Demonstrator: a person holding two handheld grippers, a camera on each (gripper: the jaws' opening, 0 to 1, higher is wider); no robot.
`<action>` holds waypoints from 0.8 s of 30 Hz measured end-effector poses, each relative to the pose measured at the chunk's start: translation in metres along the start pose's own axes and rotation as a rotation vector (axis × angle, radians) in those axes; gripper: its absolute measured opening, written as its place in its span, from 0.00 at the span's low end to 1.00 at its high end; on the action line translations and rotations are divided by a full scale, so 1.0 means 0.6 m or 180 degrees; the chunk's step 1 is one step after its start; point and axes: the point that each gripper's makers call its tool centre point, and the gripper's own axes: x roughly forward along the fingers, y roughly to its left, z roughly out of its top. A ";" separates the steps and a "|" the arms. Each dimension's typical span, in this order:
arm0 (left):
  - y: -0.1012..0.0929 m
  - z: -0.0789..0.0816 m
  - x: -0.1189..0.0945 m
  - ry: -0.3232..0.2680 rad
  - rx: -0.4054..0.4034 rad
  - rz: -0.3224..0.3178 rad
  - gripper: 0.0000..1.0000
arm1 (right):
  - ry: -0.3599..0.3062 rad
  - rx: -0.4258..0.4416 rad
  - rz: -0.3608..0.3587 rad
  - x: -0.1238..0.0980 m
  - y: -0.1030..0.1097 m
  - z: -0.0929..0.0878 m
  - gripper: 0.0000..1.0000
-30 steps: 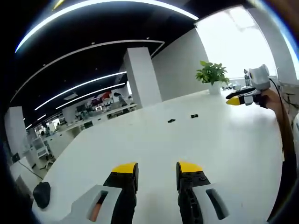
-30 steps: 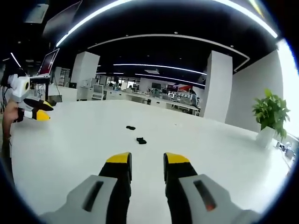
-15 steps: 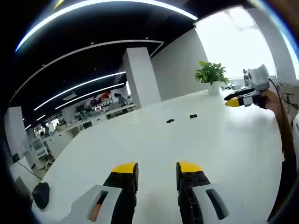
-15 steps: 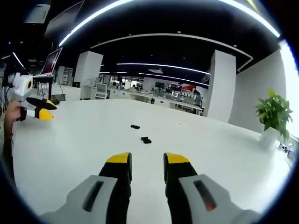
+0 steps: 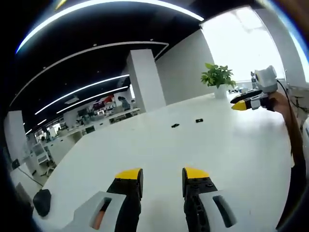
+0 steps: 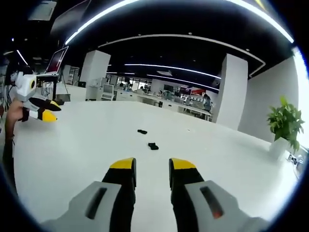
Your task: Snap the two parts of the plastic buckle together until the buckle closes and remains connected.
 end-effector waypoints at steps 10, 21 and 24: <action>-0.001 -0.002 -0.001 0.0004 0.0005 -0.0006 0.33 | 0.0014 -0.0069 0.0121 0.004 0.012 0.004 0.28; -0.004 -0.001 -0.001 0.0001 -0.0005 -0.0037 0.33 | 0.0069 -0.0100 0.0247 0.011 0.019 0.001 0.28; -0.007 0.000 -0.001 -0.0011 -0.0011 -0.0065 0.33 | 0.0094 -0.0104 0.0270 0.013 0.020 -0.003 0.28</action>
